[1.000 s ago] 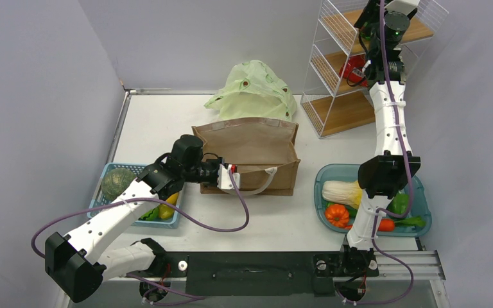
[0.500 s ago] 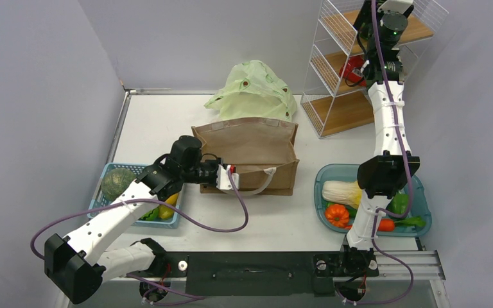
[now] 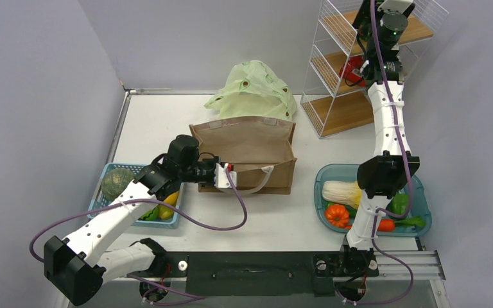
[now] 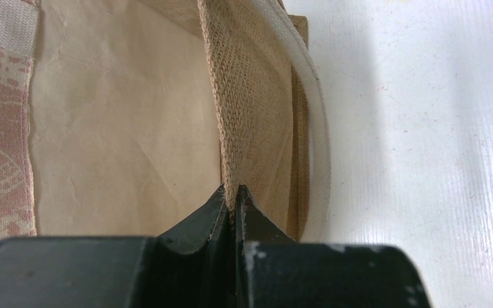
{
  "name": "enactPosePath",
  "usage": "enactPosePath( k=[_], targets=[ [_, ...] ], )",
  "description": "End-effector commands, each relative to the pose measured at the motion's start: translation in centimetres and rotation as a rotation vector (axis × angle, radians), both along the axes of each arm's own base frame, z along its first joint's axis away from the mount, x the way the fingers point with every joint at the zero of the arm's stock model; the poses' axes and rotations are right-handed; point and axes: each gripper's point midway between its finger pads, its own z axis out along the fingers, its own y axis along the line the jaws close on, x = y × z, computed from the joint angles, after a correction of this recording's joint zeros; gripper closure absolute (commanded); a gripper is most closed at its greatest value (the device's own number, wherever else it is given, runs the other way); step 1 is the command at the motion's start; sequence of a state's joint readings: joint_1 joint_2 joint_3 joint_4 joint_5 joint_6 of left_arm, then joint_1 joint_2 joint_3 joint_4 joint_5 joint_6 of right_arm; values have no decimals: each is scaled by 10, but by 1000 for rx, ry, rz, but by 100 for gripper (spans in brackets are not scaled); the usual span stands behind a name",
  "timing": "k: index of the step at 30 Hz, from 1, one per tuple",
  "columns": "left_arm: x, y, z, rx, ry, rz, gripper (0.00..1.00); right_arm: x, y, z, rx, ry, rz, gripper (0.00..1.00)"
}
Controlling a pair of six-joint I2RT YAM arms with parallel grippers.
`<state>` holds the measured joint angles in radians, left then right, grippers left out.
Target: Untie the knot of the grocery bags and take out the mixed food
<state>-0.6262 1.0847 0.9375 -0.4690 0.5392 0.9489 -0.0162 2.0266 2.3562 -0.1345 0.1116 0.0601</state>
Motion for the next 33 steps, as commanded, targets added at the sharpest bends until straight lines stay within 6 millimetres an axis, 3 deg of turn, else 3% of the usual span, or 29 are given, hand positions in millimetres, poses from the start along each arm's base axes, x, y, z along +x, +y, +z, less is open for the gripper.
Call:
enactPosePath(
  k=[1,13,19,21,33],
  targets=[
    [0,6,2,-2,-4,15,100,-13,5,50,-10,-151,7,29],
    [1,6,1,4,-1,13,100,-12,5,50,-5,-157,5,28],
    [1,6,-1,8,0,11,100,-20,5,58,17,-178,7,26],
    [1,6,-1,9,1,9,100,-30,6,70,16,-211,10,26],
    [-1,7,-12,26,5,-8,100,-63,9,104,27,-283,26,26]
  ],
)
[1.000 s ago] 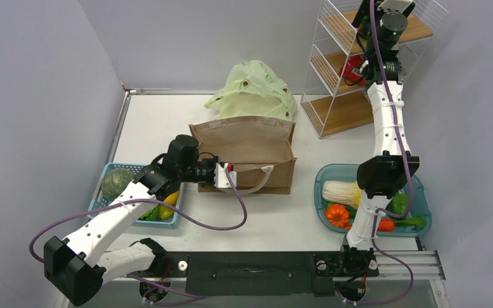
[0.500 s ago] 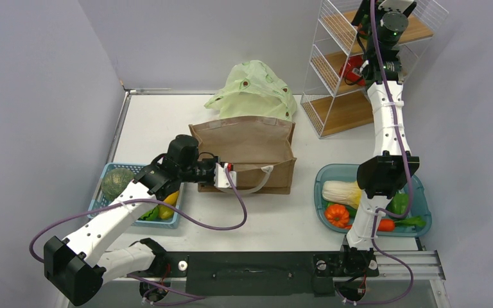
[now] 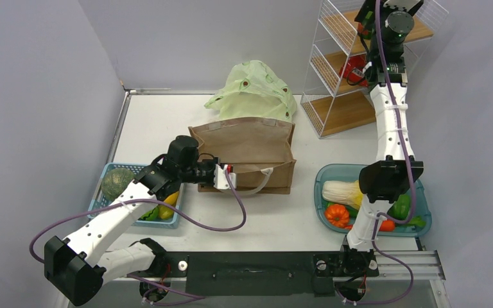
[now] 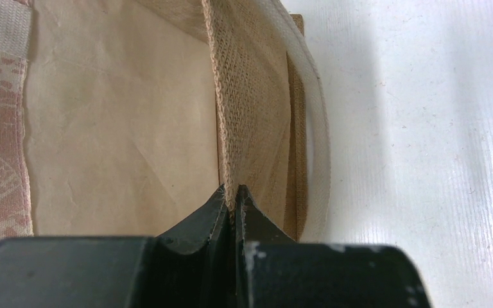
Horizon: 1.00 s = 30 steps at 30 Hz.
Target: Untie the knot of the grocery bags and take out the mixed food
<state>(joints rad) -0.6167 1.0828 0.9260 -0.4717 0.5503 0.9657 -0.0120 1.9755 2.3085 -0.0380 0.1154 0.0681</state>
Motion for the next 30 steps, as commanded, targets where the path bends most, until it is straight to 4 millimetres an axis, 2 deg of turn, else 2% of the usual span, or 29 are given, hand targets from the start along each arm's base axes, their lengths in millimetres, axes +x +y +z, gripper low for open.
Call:
enactPosePath(
  k=[1,7,8,9,11,15,17,18,19,20,21,22,23,25,26,27,28,29,30],
  targets=[
    [-1,5,-10,22,7,-1,100,-50,7,75,23,-186,26,26],
    [-2,5,-9,23,-7,-21,100,-72,15,97,34,-236,75,26],
    [-2,4,-8,23,-14,-26,100,-83,23,107,44,-260,103,26],
    [-3,4,-8,24,-14,-36,100,-83,32,105,37,-267,141,26],
    [-10,5,-8,40,-36,-79,100,-111,51,123,0,-318,211,26],
    [-23,5,-11,61,-69,-152,100,-139,86,124,-89,-328,313,26],
    [-30,6,-11,72,-66,-183,100,-150,116,117,-135,-305,393,27],
    [-36,8,-14,83,-46,-202,100,-149,127,102,-152,-258,434,28],
    [-39,10,-14,90,-61,-222,100,-157,143,99,-180,-249,470,28],
    [-46,13,-17,103,-41,-244,100,-154,155,80,-201,-188,511,28],
    [-50,14,-16,110,-62,-271,100,-160,174,73,-242,-171,552,28],
    [-58,17,-17,116,-55,-290,100,-156,186,48,-264,-89,589,28],
    [-60,18,-16,119,-68,-307,100,-158,204,36,-305,-57,623,28],
    [-70,22,-15,125,-72,-336,100,-153,230,-3,-359,55,677,28],
    [-75,25,-16,137,-70,-354,100,-145,238,-31,-374,138,691,28],
    [-80,29,-17,150,-57,-364,100,-144,250,-43,-396,169,713,29],
    [-82,31,-18,163,-73,-381,100,-135,258,-68,-409,233,728,30],
    [-86,35,-22,183,-59,-390,100,-133,265,-79,-422,257,740,30],
    [-87,38,-23,200,-78,-400,100,-122,269,-100,-431,305,738,30]
  ],
)
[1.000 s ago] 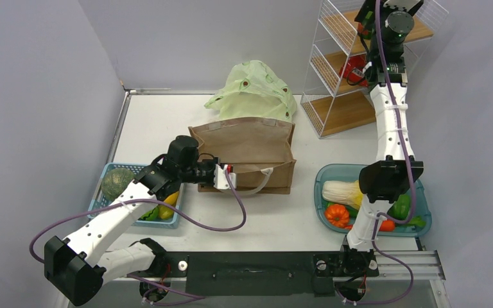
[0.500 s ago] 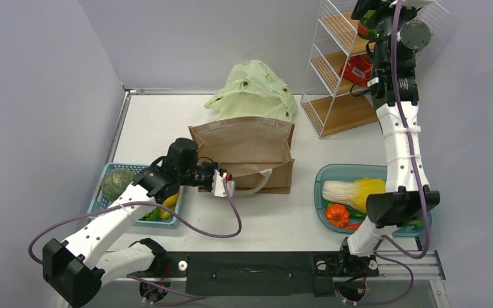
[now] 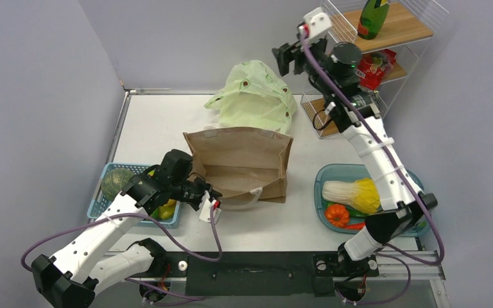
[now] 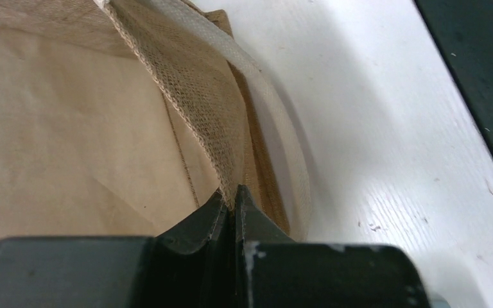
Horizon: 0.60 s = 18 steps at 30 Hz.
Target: Untie the knot of the grocery bags and take out the mixed food
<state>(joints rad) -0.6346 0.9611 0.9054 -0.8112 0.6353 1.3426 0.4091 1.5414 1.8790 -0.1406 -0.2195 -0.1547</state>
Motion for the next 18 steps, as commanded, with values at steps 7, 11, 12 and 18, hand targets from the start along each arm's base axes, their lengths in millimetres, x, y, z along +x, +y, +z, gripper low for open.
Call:
enactPosePath(
  k=[7,11,12,18],
  targets=[
    [-32,25,-11,97,-23,-101,98,100,39,-178,-310,326,-75,30],
    [-27,28,-11,103,-55,-77,97,132,42,-224,-390,350,-95,30],
    [-27,28,-10,103,-52,-70,96,141,41,-241,-404,368,-101,30],
    [-24,29,-6,97,-35,-28,76,174,30,-287,-429,411,-162,26]
  ],
)
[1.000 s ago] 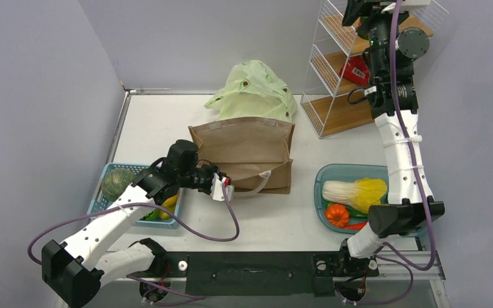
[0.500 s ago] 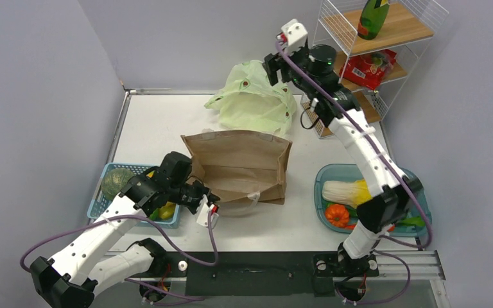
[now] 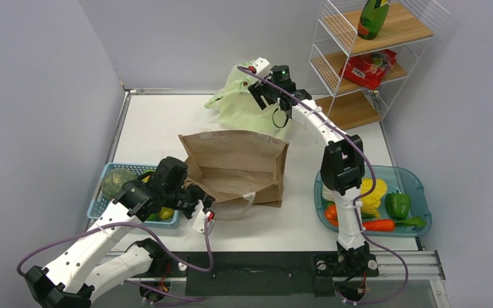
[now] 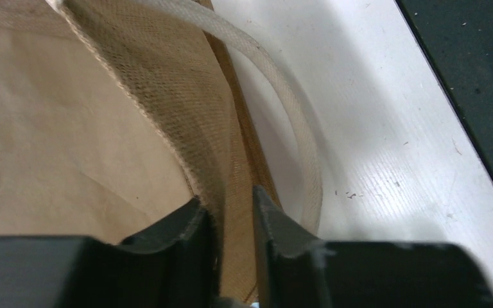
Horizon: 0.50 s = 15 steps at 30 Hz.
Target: Untie the knot of the grocery bags and take out the mixed food
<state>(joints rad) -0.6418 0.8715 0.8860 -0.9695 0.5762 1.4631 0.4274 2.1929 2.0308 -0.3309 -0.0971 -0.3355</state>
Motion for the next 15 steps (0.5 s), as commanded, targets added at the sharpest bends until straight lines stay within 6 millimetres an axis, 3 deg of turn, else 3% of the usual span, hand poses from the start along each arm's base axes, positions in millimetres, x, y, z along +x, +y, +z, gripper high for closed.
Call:
enactPosePath(
  k=[1,3,5,7,8,10,11,12,15],
  targets=[
    [0,1,6,-10,9,31,74,31,-17,35,-10,-133,-65,26],
    [1,-1,12,-33,33,64,70,35,-21,15,-48,-110,-70,29],
    [0,-5,20,-60,64,86,69,37,-29,6,-81,-98,-74,40],
    [-4,-9,33,-98,114,107,68,38,-35,7,-93,-102,-78,50],
    [-8,-13,43,-127,136,102,67,38,-36,8,-98,-104,-76,64],
    [-13,-18,58,-177,193,120,64,39,-40,15,-108,-121,-77,89],
    [-16,-20,67,-200,222,140,64,38,-41,22,-111,-136,-76,96],
    [-18,-23,74,-225,239,138,63,39,-43,28,-106,-151,-82,100],
    [-21,-29,103,-304,305,184,61,39,-47,65,-53,-230,-117,100]
  ],
)
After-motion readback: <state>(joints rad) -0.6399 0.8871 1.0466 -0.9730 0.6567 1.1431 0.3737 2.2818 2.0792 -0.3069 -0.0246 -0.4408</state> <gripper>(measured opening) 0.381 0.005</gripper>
